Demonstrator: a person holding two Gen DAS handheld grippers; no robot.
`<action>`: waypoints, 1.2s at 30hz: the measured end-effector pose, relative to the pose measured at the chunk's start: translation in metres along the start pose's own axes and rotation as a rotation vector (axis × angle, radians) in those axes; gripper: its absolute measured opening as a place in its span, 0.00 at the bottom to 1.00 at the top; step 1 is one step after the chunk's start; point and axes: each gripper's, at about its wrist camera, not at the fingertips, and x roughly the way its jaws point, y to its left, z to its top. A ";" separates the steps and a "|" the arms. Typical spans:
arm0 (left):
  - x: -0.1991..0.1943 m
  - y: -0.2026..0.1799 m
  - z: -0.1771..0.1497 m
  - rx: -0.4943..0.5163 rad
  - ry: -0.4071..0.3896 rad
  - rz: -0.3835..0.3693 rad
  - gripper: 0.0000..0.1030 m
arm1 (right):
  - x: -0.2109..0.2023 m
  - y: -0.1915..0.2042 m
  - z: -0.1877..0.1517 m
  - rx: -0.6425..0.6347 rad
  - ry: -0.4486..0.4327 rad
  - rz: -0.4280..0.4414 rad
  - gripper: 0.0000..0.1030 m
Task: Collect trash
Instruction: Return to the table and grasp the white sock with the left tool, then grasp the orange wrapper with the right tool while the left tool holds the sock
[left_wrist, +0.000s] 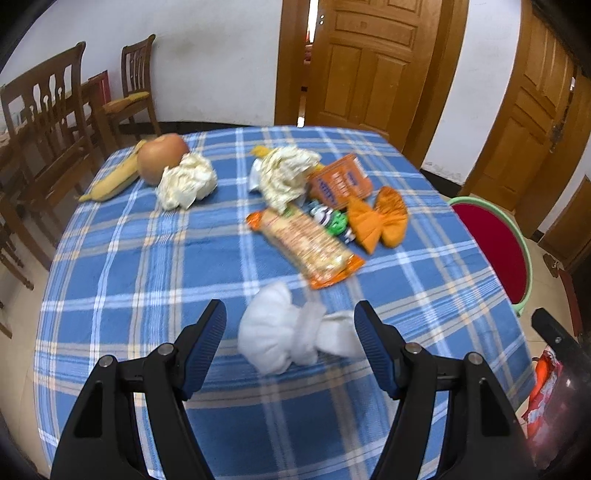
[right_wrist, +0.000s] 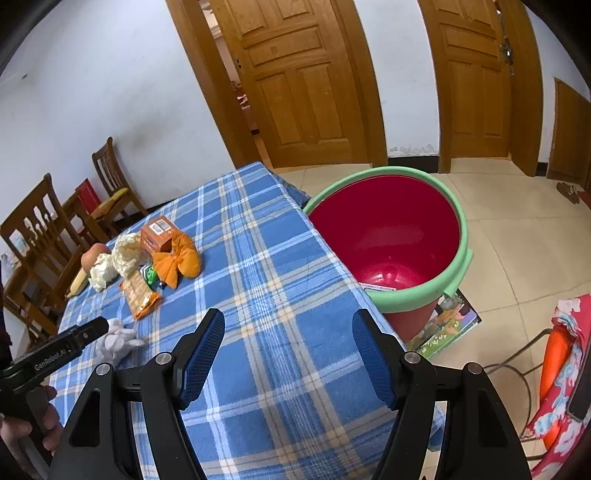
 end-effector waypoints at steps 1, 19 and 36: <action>0.002 0.002 -0.002 -0.003 0.007 0.002 0.69 | 0.000 0.000 -0.001 0.001 0.002 0.000 0.71; 0.029 0.012 -0.014 -0.064 0.076 -0.105 0.44 | 0.006 0.005 -0.011 -0.003 0.032 -0.001 0.71; 0.015 0.009 0.022 -0.012 -0.037 -0.069 0.35 | 0.032 0.035 0.010 -0.068 0.076 0.070 0.71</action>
